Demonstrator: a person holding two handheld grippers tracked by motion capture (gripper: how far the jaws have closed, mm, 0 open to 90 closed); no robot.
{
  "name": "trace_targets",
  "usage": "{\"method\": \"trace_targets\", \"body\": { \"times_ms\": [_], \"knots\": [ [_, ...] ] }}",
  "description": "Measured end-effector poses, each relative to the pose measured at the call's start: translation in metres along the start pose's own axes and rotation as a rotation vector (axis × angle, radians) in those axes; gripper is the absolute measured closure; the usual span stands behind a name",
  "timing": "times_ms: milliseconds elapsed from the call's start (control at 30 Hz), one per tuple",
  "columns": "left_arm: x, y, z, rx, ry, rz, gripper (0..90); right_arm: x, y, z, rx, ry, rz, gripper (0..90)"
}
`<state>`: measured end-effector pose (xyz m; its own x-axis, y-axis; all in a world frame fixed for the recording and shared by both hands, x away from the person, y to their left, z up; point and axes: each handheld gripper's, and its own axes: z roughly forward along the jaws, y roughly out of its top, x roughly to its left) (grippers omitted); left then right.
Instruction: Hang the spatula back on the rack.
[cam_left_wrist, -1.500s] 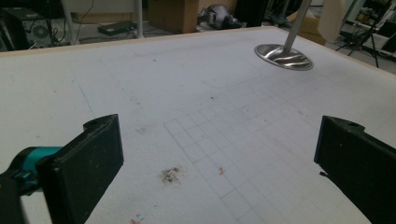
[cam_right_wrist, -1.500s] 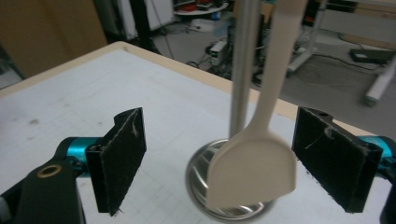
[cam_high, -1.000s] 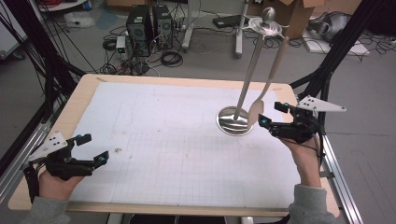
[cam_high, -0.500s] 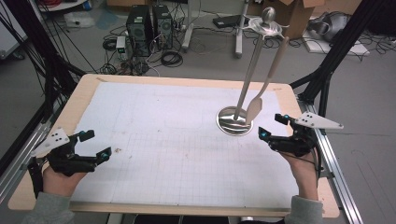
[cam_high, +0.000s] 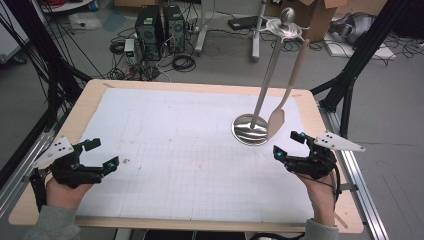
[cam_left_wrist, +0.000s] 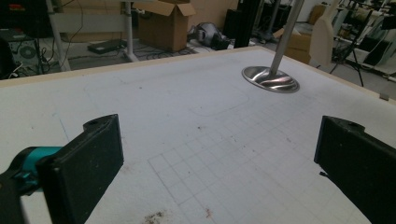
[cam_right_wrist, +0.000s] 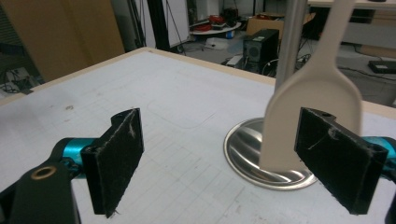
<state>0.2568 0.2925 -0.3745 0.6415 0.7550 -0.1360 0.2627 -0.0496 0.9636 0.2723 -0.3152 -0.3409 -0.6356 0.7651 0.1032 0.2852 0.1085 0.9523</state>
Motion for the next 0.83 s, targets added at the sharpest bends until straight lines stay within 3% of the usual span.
{"method": "trace_targets", "body": {
  "times_ms": [367, 833],
  "knots": [
    [-0.001, 0.000, -0.001, -0.009, -0.004, -0.007, 1.7, -0.002, -0.021, -0.001, 0.006, 0.023, 0.022, 15.0],
    [-0.003, 0.004, -0.002, -0.022, -0.013, 0.001, 1.7, -0.002, -0.029, -0.003, 0.015, 0.040, 0.025, 15.0]
  ]
}}
